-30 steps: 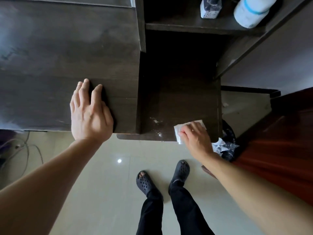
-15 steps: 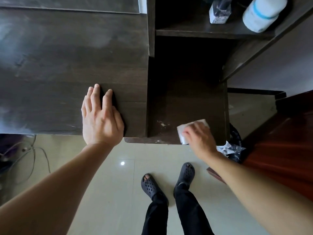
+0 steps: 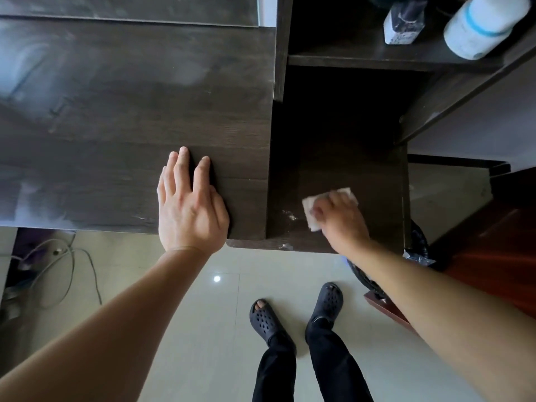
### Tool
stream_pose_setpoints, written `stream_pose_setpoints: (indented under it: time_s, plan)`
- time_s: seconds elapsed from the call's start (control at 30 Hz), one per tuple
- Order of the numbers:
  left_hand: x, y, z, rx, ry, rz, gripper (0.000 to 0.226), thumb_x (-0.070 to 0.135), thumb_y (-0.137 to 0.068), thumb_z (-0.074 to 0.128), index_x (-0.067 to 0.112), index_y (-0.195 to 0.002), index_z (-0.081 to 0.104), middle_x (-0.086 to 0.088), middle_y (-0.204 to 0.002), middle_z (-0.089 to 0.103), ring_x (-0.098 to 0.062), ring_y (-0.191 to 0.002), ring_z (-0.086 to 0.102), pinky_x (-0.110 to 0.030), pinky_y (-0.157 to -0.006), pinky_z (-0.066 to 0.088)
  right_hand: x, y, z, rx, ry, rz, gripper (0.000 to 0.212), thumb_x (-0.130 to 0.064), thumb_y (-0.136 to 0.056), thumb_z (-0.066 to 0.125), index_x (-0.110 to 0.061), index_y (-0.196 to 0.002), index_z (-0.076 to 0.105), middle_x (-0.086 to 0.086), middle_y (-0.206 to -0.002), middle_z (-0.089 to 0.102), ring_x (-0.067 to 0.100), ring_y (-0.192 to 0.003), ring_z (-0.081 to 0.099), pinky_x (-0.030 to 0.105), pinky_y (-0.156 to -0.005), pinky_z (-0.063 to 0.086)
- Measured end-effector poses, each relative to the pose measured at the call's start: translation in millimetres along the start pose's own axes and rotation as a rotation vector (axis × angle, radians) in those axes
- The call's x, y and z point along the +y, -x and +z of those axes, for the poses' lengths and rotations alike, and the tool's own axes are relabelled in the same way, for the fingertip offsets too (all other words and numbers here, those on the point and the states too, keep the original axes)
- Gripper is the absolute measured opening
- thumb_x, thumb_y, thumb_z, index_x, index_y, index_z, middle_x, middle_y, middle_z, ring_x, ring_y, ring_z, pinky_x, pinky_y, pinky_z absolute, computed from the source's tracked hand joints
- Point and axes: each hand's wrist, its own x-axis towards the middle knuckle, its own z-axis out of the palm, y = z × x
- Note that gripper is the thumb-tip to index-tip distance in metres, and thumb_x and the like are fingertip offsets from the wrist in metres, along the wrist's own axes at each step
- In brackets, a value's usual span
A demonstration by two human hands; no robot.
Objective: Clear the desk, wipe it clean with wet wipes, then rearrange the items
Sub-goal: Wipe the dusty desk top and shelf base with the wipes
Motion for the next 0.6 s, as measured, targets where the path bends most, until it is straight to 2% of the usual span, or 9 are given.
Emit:
stream_pose_setpoints:
  time_s: [0.07,0.13,0.17,0.27,0.37,0.4,0.5,0.53,0.6]
  plan:
    - [0,0,0,-0.003,-0.006,-0.006,0.049,0.02,-0.086,0.036,0.001,-0.13,0.049,-0.027,-0.144,0.036,-0.043,-0.135,0.029,-0.051,-0.111,0.024,-6,-39,-3,0.062,-0.062,0.285,0.024,-0.026,-0.094,0.051,-0.006,-0.104,0.059,0.018,-0.105,0.056,0.036,-0.101,0.05,0.041,-0.083,0.038]
    - [0,0,0,-0.004,-0.013,-0.005,0.049,0.02,-0.086,0.037,0.002,-0.13,0.048,-0.027,-0.144,0.036,-0.043,-0.135,0.029,-0.051,-0.111,0.024,-33,-54,-1,0.052,-0.109,0.376,0.025,-0.026,-0.094,0.05,-0.007,-0.107,0.058,0.019,-0.108,0.055,0.036,-0.103,0.048,0.04,-0.083,0.037]
    - [0,0,0,-0.005,-0.012,-0.004,0.049,0.019,-0.086,0.037,0.002,-0.13,0.048,-0.027,-0.144,0.036,-0.043,-0.135,0.029,-0.051,-0.111,0.024,-46,-48,4,0.044,-0.101,0.313,0.022,-0.023,-0.09,0.055,-0.008,-0.105,0.059,0.019,-0.105,0.056,0.036,-0.099,0.05,0.04,-0.079,0.039]
    - [1,0,-1,-0.003,-0.01,-0.009,0.049,0.019,-0.086,0.037,0.001,-0.13,0.048,-0.027,-0.144,0.036,-0.043,-0.135,0.029,-0.051,-0.112,0.023,-66,8,17,0.037,-0.068,-0.056,0.02,-0.016,-0.074,0.07,-0.013,-0.092,0.064,0.013,-0.087,0.058,0.033,-0.083,0.054,0.038,-0.068,0.043]
    - [1,0,-1,-0.003,-0.009,-0.009,0.049,0.019,-0.085,0.037,0.001,-0.13,0.049,-0.027,-0.144,0.036,-0.043,-0.135,0.029,-0.051,-0.112,0.023,-36,14,22,-0.007,0.007,-0.262,0.016,-0.02,-0.076,0.067,-0.014,-0.09,0.063,0.011,-0.088,0.058,0.031,-0.084,0.052,0.039,-0.07,0.044]
    - [0,-1,0,-0.001,-0.01,-0.007,0.049,0.019,-0.085,0.037,0.001,-0.13,0.049,-0.027,-0.144,0.036,-0.043,-0.135,0.029,-0.051,-0.112,0.023,-32,3,21,-0.018,0.015,-0.224,0.017,-0.02,-0.078,0.067,-0.013,-0.093,0.062,0.012,-0.092,0.059,0.032,-0.087,0.051,0.04,-0.072,0.044]
    - [0,-1,-1,-0.013,-0.014,-0.011,0.05,0.02,-0.085,0.037,0.002,-0.13,0.048,-0.027,-0.144,0.035,-0.043,-0.136,0.028,-0.051,-0.112,0.023,-53,-35,17,0.082,-0.099,0.207,0.017,-0.021,-0.087,0.06,-0.012,-0.101,0.061,0.014,-0.101,0.058,0.034,-0.097,0.05,0.04,-0.077,0.04]
    - [-1,-1,-1,-0.013,-0.015,-0.011,0.05,0.019,-0.085,0.036,0.002,-0.13,0.048,-0.027,-0.144,0.035,-0.043,-0.136,0.028,-0.051,-0.112,0.023,-68,-39,17,0.083,-0.138,0.278,0.02,-0.02,-0.086,0.058,-0.013,-0.105,0.061,0.015,-0.105,0.058,0.034,-0.1,0.049,0.04,-0.079,0.039]
    - [-1,0,0,-0.013,-0.014,-0.009,0.05,0.019,-0.085,0.036,0.002,-0.13,0.048,-0.027,-0.144,0.035,-0.042,-0.136,0.028,-0.05,-0.112,0.023,-93,-29,21,0.074,-0.19,0.279,0.028,-0.016,-0.08,0.063,-0.015,-0.108,0.061,0.014,-0.104,0.058,0.035,-0.098,0.05,0.041,-0.08,0.04]
